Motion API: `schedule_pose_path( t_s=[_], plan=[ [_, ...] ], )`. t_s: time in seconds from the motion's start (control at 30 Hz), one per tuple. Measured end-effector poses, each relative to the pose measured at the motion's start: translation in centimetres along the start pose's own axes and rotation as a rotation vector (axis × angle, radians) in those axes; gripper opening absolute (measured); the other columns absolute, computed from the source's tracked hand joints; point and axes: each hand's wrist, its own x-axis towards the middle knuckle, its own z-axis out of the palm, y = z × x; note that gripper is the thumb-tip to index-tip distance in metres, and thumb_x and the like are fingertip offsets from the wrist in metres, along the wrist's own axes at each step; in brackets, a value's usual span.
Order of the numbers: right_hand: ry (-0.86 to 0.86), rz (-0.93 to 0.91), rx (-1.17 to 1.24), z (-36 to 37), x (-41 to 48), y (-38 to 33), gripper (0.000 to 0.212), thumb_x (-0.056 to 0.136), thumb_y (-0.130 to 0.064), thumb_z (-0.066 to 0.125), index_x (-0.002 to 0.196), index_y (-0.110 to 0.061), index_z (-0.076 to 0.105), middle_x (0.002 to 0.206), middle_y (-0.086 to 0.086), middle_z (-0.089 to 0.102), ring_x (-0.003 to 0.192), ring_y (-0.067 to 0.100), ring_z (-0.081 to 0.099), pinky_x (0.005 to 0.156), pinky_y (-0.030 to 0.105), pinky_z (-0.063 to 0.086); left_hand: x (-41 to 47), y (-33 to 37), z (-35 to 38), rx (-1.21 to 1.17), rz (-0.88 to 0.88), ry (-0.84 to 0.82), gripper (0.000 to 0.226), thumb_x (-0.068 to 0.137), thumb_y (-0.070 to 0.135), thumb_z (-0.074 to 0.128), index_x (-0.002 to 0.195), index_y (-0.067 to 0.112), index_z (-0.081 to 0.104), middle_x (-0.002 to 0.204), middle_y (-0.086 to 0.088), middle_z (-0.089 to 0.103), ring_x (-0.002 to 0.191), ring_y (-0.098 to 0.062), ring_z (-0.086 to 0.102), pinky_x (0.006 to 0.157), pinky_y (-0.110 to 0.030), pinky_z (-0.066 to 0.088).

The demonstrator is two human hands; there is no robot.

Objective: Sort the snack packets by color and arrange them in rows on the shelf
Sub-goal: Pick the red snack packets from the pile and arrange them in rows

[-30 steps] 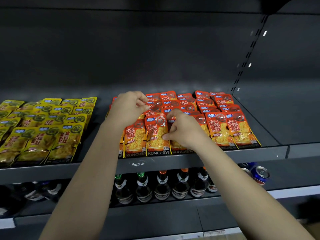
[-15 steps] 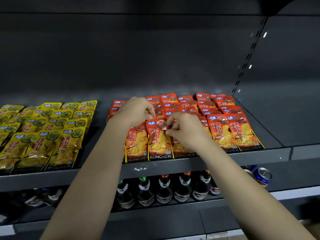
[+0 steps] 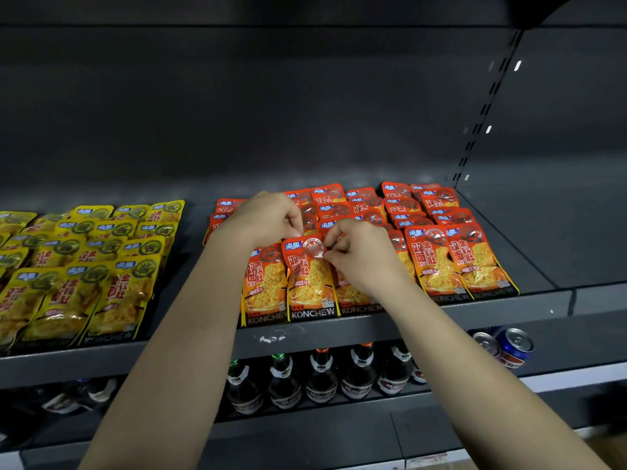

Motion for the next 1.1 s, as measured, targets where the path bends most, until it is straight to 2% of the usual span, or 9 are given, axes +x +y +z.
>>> schedule_pose_path(
  t_s=[0.17,0.27,0.4,0.53,0.7,0.8,0.9,1.1],
  plan=[
    [0.015,0.012,0.046,0.2,0.2,0.1,0.023,0.084,-0.008,0.071,0.077,-0.025,0.057,0.075,-0.005,0.067,0.066,0.008,0.064,0.058,0.017,0.048,0.1,-0.3,-0.1,-0.035,0.026,-0.023,0.011,0.089,0.012,0.066,0.085,0.02,0.072,0.077,0.015,0.058,0.078,-0.005,0.055,0.063,-0.02,0.039],
    [0.002,0.021,0.069,0.1,0.3,0.1,0.029,0.084,-0.007,0.071,0.072,-0.027,0.054,0.075,-0.001,0.068,0.065,0.014,0.068,0.053,0.019,0.052,0.2,-0.3,-0.2,-0.038,0.043,-0.034,0.01,0.088,0.013,0.067,0.085,0.02,0.072,0.08,0.013,0.061,0.08,-0.005,0.057,0.065,-0.02,0.04],
    [0.006,0.002,0.066,-0.1,0.3,0.1,0.03,0.083,-0.005,0.07,0.071,-0.027,0.054,0.073,0.001,0.065,0.068,0.018,0.067,0.061,0.027,0.055,0.4,-0.4,-0.4,-0.035,0.05,-0.067,0.011,0.088,0.013,0.068,0.085,0.023,0.072,0.085,0.011,0.064,0.078,-0.003,0.057,0.063,-0.018,0.041],
    [0.004,-0.028,0.072,-0.2,0.4,0.1,0.032,0.084,-0.004,0.069,0.07,-0.027,0.053,0.073,0.003,0.063,0.065,0.019,0.065,0.054,0.026,0.053,0.6,-0.6,-0.6,-0.085,0.018,-0.108,0.019,0.087,0.01,0.068,0.082,0.028,0.069,0.083,0.012,0.065,0.08,-0.004,0.061,0.066,-0.022,0.046],
    [-0.002,-0.031,0.071,-0.1,0.6,0.5,0.032,0.081,-0.004,0.072,0.068,-0.026,0.054,0.075,0.007,0.065,0.071,0.022,0.066,0.07,0.04,0.057,0.9,-0.5,-0.1,-0.105,-0.009,-0.135,0.024,0.091,0.006,0.061,0.085,0.029,0.061,0.083,0.007,0.062,0.081,-0.01,0.059,0.068,-0.027,0.046],
    [-0.009,-0.031,0.073,0.0,0.7,0.7,0.03,0.081,-0.004,0.072,0.069,-0.025,0.054,0.077,0.005,0.065,0.072,0.022,0.066,0.072,0.039,0.057,1.1,-0.6,0.0,-0.112,-0.022,-0.115,0.019,0.091,0.008,0.062,0.088,0.026,0.058,0.084,0.003,0.064,0.079,-0.009,0.058,0.065,-0.025,0.042],
    [-0.013,-0.035,0.076,0.1,0.8,0.8,0.028,0.081,-0.004,0.073,0.07,-0.024,0.055,0.076,0.005,0.065,0.071,0.021,0.067,0.071,0.039,0.057,1.2,-0.7,0.2,-0.112,-0.044,-0.051,0.013,0.09,0.011,0.064,0.093,0.023,0.06,0.082,0.006,0.062,0.076,-0.004,0.055,0.061,-0.022,0.04],
    [-0.013,-0.044,0.073,0.2,0.8,0.9,0.028,0.079,-0.004,0.073,0.069,-0.023,0.056,0.074,0.005,0.065,0.07,0.022,0.066,0.07,0.038,0.056,1.4,-0.8,0.4,-0.073,-0.062,-0.039,0.012,0.09,0.013,0.066,0.096,0.022,0.062,0.086,0.007,0.063,0.083,-0.009,0.059,0.064,-0.024,0.042]
  ],
)
